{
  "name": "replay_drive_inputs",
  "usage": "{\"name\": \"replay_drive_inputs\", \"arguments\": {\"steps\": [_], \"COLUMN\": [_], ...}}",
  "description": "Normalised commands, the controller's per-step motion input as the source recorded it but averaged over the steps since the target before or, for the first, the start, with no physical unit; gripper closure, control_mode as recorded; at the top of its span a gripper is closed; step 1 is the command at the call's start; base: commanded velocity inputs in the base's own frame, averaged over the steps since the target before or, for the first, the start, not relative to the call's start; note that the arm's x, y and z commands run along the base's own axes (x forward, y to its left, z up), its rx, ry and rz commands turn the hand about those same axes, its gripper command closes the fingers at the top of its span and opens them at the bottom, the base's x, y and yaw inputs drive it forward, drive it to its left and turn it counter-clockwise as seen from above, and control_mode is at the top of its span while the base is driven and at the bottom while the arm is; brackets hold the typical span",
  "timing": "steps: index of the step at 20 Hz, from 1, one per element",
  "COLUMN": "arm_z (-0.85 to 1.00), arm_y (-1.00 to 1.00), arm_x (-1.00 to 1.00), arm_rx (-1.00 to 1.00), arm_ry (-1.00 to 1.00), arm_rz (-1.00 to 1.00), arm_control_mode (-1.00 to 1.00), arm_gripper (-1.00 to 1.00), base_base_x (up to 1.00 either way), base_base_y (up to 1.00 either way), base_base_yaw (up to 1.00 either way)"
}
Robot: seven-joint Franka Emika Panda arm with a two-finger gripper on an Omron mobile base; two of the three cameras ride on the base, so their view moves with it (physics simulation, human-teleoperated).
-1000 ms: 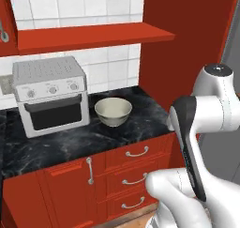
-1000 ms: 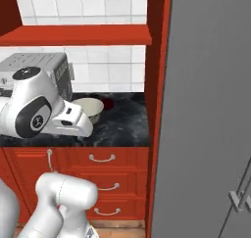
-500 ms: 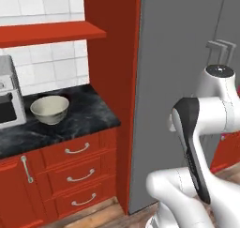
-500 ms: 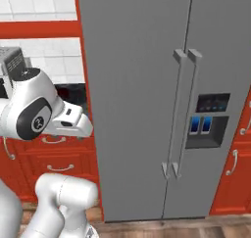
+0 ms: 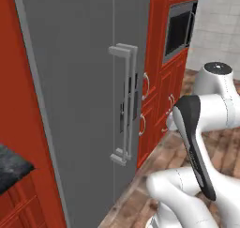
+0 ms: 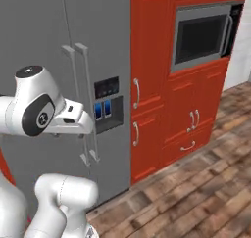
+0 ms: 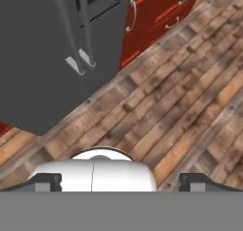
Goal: Clear the mugs and bowl far away from the sink.
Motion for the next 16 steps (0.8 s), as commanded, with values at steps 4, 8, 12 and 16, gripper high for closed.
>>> {"name": "replay_drive_inputs", "arguments": {"steps": [4, 8, 12, 16], "arm_z": [0.0, 0.0, 0.0, 0.0], "arm_y": [0.0, 0.0, 0.0, 0.0], "arm_x": [0.0, 0.0, 0.0, 0.0], "arm_rx": [0.0, 0.0, 0.0, 0.0], "arm_ry": [0.0, 0.0, 0.0, 0.0], "arm_rz": [0.0, 0.0, 0.0, 0.0], "arm_control_mode": [1.0, 1.0, 1.0, 1.0], "arm_gripper": [-1.0, -1.0, -1.0, -1.0], "base_base_x": [0.0, 0.0, 0.0, 0.0], "base_base_y": [0.0, 0.0, 0.0, 0.0], "base_base_yaw": [-1.0, -1.0, -1.0, -1.0]}}
